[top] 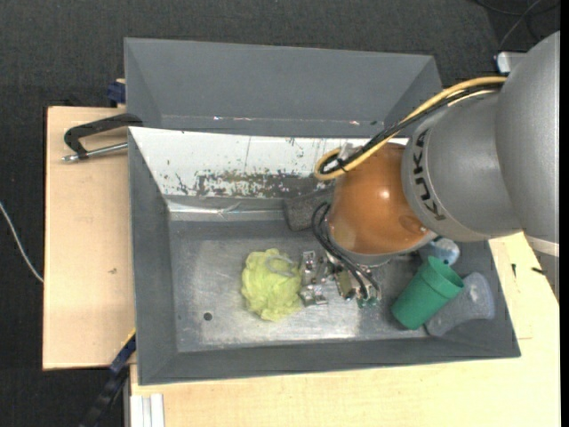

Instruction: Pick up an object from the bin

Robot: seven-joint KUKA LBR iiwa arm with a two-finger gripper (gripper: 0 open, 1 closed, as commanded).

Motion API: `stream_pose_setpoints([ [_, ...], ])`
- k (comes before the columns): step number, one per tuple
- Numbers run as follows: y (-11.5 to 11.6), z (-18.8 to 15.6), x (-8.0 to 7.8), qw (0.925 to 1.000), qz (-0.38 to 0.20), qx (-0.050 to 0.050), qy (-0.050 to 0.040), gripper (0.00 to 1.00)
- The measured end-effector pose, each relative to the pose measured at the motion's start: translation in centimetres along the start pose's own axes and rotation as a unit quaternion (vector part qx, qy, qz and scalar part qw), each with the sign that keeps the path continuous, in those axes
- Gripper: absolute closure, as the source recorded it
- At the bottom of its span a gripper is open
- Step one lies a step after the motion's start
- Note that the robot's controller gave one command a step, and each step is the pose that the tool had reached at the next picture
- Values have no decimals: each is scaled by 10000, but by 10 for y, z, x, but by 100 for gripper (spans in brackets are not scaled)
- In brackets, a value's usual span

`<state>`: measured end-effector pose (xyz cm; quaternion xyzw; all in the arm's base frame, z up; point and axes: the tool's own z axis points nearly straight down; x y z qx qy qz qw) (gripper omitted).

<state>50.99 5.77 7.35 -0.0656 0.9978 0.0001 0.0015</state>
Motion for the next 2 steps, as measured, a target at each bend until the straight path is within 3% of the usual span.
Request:
stream_pose_setpoints([
  [1,0,0,0,10000,0,0,-1,100],
  [2,1,-133,-16,9996,-288,-3,-10,100],
])
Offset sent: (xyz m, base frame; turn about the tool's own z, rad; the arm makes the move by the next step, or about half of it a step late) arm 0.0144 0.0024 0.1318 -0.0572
